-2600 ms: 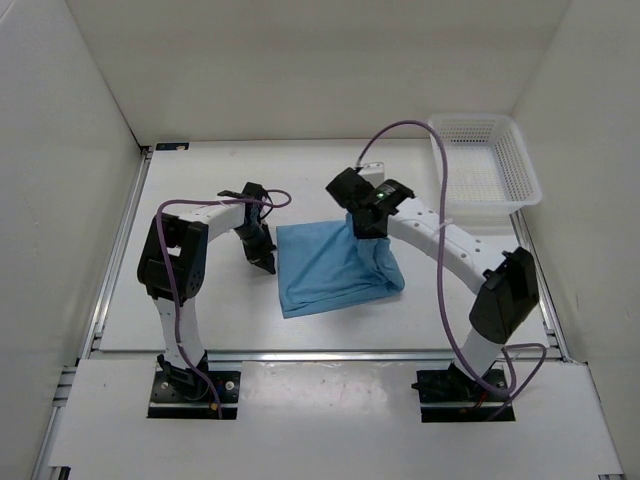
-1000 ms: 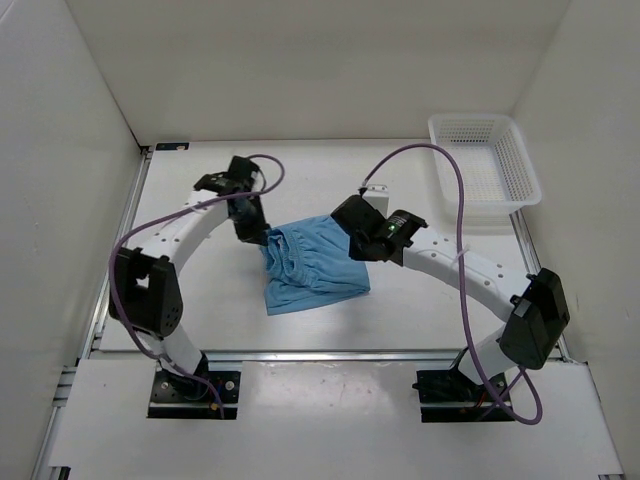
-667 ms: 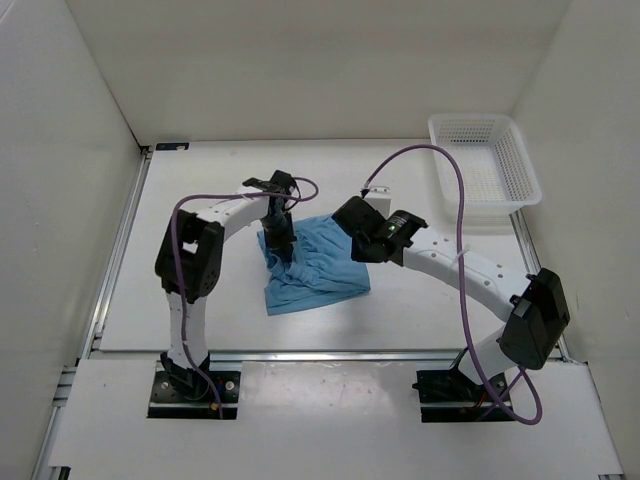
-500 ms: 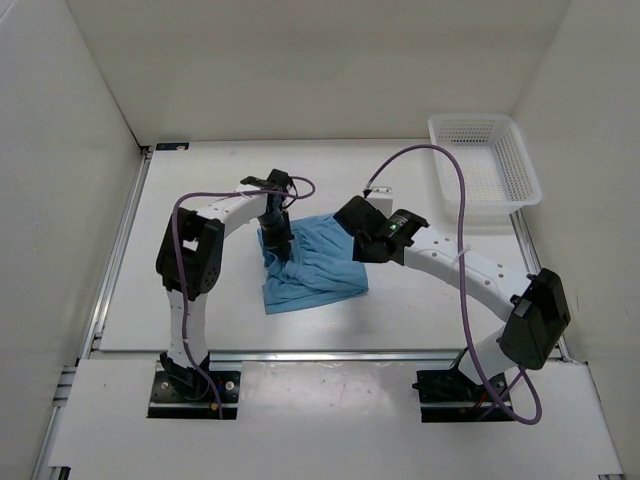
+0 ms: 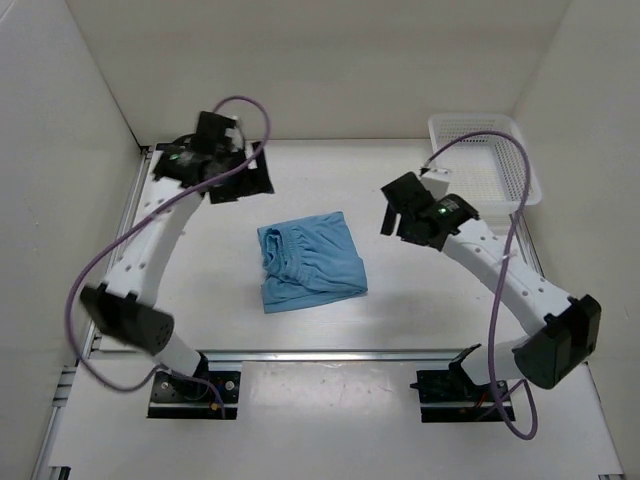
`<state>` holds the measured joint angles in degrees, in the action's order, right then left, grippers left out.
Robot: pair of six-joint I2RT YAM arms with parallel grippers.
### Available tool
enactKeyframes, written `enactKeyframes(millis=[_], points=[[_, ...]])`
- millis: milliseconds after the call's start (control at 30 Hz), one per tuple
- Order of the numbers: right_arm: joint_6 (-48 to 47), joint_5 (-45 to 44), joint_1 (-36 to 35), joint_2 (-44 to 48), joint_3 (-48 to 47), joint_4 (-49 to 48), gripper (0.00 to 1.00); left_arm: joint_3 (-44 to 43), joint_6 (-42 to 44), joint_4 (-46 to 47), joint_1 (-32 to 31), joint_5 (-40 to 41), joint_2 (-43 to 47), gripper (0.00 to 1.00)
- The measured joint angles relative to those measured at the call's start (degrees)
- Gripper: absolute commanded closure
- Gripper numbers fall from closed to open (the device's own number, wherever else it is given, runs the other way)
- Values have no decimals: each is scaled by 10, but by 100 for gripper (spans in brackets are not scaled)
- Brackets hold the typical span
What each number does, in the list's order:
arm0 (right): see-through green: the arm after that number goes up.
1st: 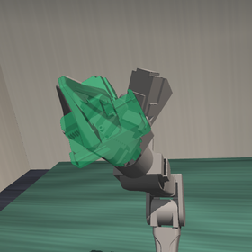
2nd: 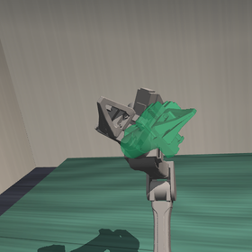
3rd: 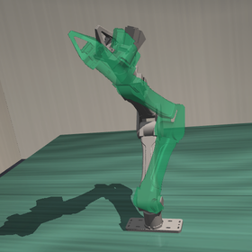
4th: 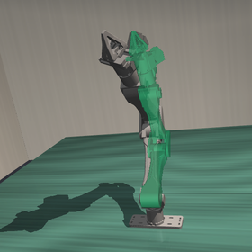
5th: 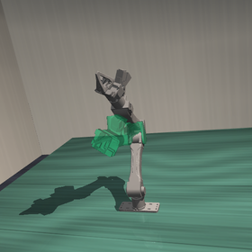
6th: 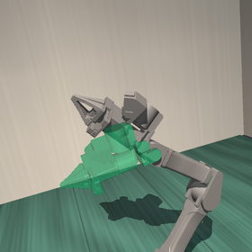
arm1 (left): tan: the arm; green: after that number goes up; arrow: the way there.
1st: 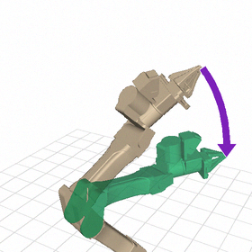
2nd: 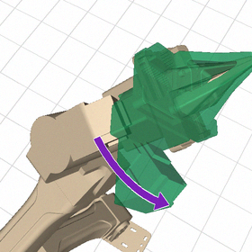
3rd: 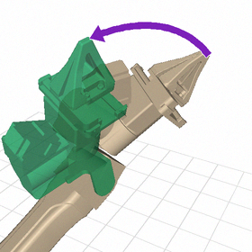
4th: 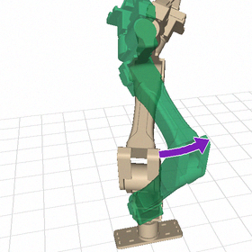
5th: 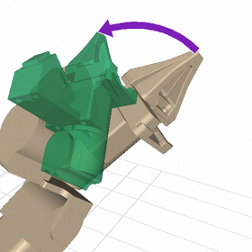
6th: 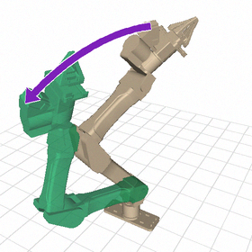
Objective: Fold and stack the shorts
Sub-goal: Fold the shorts
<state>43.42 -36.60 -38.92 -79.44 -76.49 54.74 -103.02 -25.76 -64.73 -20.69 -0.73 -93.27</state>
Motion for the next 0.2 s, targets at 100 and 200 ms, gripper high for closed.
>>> enactKeyframes(millis=[100, 200], points=[[-5, -9, 47, 38, 2, 9, 0, 37, 8, 6, 39, 16, 117, 1], [-7, -14, 74, 75, 5, 20, 0, 106, 9, 7, 65, 30, 223, 1]])
